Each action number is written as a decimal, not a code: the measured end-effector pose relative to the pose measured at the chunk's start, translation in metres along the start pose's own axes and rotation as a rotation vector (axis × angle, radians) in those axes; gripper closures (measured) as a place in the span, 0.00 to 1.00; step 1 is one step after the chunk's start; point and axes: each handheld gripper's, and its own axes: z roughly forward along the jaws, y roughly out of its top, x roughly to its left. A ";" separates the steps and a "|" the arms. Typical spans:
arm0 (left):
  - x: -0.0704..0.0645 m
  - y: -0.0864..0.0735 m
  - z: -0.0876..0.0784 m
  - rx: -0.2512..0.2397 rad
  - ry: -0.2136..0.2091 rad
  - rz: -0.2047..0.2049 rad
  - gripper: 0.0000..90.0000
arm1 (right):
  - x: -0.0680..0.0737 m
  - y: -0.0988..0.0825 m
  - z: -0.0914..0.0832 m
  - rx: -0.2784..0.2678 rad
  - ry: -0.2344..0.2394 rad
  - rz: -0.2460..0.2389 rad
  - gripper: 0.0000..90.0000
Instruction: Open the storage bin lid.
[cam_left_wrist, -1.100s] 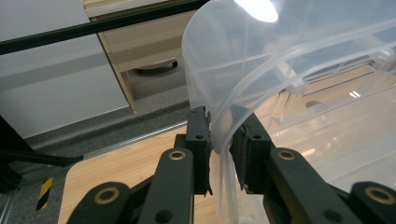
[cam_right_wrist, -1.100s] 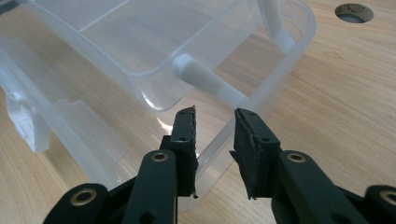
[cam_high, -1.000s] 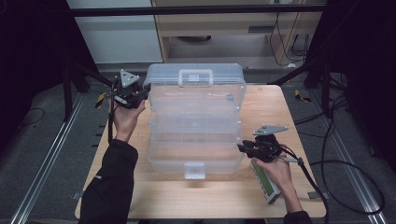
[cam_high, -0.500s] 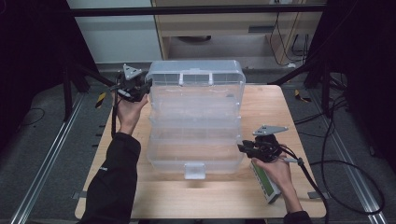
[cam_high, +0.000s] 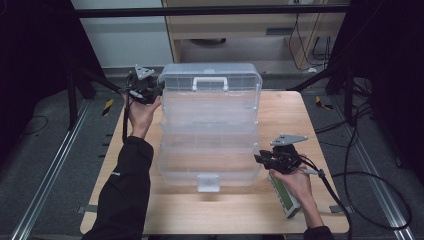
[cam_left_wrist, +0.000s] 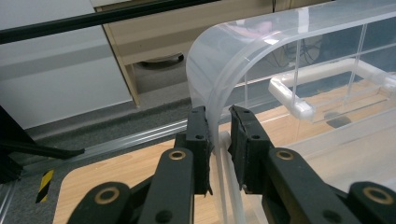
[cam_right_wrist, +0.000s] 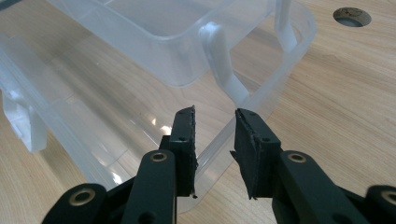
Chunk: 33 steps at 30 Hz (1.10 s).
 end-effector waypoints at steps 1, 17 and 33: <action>0.000 0.000 0.001 0.000 0.001 0.001 0.86 | 0.000 0.000 0.000 -0.002 0.000 0.001 0.77; 0.005 0.003 0.030 0.019 0.019 -0.027 0.85 | 0.001 0.000 0.000 0.001 -0.008 -0.008 0.77; 0.007 0.004 0.053 0.054 0.039 -0.036 0.85 | 0.002 0.000 0.001 0.002 -0.016 -0.015 0.76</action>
